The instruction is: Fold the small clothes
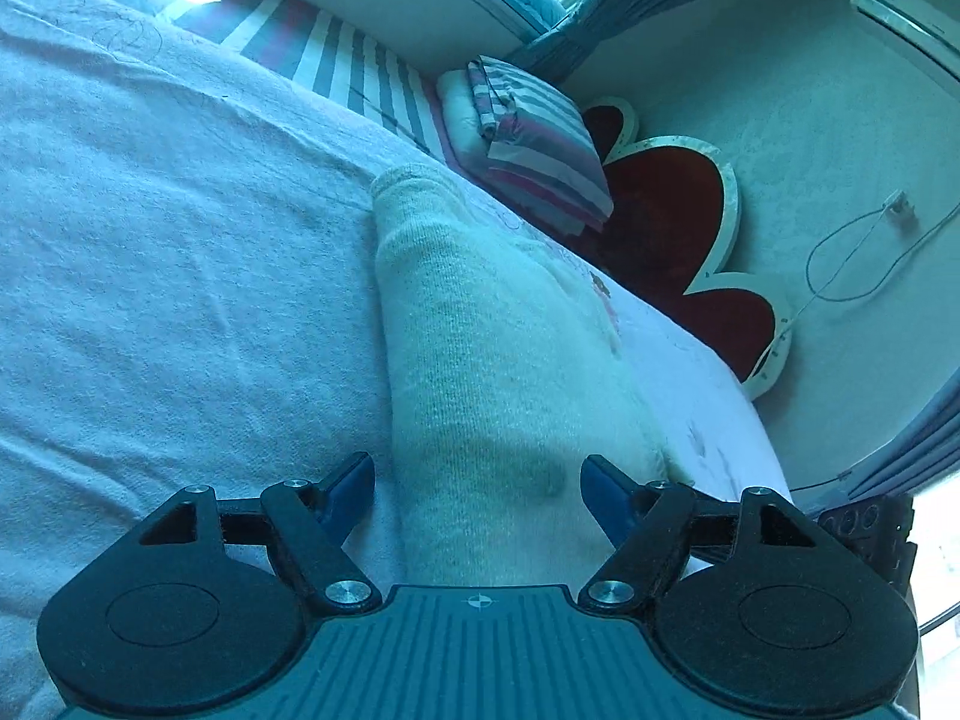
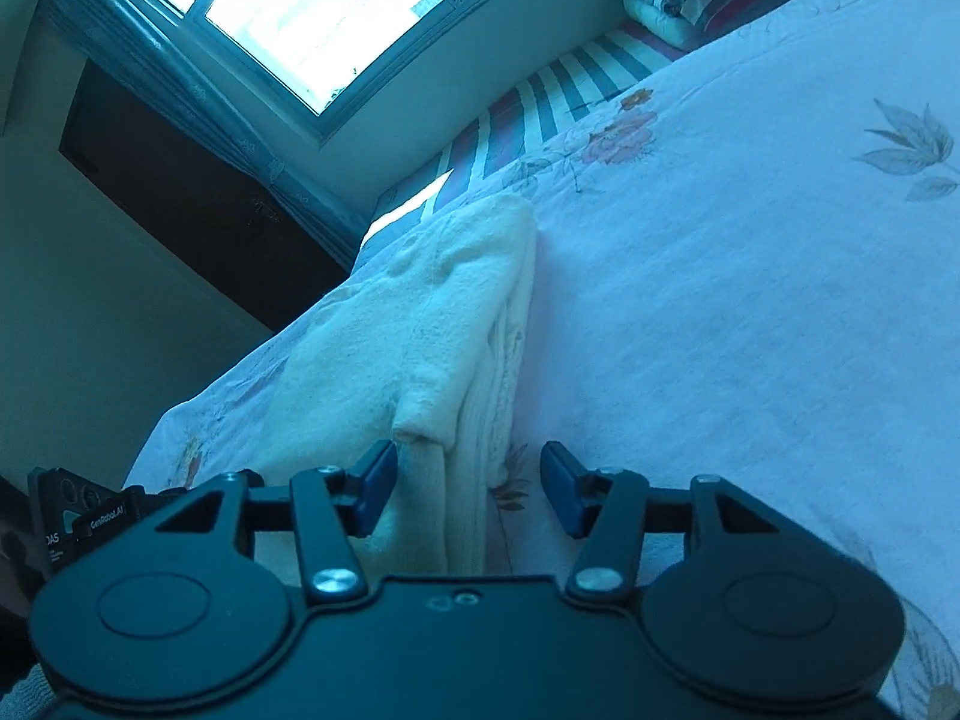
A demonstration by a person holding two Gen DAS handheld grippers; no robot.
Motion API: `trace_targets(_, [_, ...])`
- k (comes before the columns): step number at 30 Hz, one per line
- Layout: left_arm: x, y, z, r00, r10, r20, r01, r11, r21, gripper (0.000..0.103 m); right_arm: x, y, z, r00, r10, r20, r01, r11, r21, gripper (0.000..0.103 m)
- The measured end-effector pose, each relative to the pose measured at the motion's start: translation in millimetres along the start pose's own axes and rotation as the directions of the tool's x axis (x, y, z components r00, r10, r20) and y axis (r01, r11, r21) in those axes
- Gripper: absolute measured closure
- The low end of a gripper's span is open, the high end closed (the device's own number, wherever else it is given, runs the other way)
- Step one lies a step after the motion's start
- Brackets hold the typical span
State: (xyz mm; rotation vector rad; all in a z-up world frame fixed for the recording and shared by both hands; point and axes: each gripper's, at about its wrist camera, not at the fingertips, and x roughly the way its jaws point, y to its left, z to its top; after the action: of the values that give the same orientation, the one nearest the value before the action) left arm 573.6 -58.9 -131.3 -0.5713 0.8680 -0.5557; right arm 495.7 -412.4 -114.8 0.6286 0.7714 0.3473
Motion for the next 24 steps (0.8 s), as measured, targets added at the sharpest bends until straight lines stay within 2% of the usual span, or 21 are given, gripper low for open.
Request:
trace_targets(2, [4, 1, 1, 1.000, -0.011, -0.003, 0.011, 1.000, -0.016, 0.028, 2, -4, 1, 0.999, 0.036, -0.003, -0.036, 0.999, 0.027, 0.041])
trace_targets(4, [8, 2, 3, 1.000, -0.015, -0.005, 0.015, 1.000, -0.021, 0.028, 5, -9, 5, 0.998, 0.068, -0.008, -0.067, 0.995, 0.067, 0.038])
trace_targets(16, [16, 3, 14, 1.000, -0.018, -0.021, 0.019, 1.000, 0.014, 0.028, 29, -12, 24, 0.989, 0.115, -0.093, -0.107, 0.991, 0.081, 0.046])
trace_targets(24, [22, -6, 18, 1.000, 0.012, -0.021, -0.011, 0.999, 0.053, 0.028, 38, -12, 28, 0.983, 0.147, -0.109, -0.138, 0.987, 0.083, 0.045])
